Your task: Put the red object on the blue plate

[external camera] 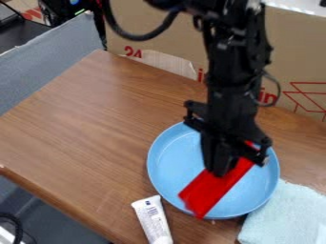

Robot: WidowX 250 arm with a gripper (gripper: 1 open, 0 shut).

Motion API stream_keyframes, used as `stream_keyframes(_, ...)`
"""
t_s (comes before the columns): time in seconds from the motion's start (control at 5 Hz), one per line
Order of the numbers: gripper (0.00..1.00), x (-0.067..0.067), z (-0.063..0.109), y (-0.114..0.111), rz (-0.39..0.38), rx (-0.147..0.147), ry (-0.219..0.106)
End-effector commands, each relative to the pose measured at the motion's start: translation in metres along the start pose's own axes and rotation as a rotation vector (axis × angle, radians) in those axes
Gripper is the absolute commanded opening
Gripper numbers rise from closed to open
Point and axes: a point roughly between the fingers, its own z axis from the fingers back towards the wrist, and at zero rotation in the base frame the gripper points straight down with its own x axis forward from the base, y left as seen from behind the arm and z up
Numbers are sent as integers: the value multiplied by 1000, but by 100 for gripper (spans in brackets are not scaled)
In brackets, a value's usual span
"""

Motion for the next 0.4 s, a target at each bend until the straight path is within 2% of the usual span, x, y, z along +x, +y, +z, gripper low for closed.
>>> stream_keyframes(0.0,0,16,24,-2,16,24,-70)
stream_keyframes(0.2,0,35,42,10,1,39,-91)
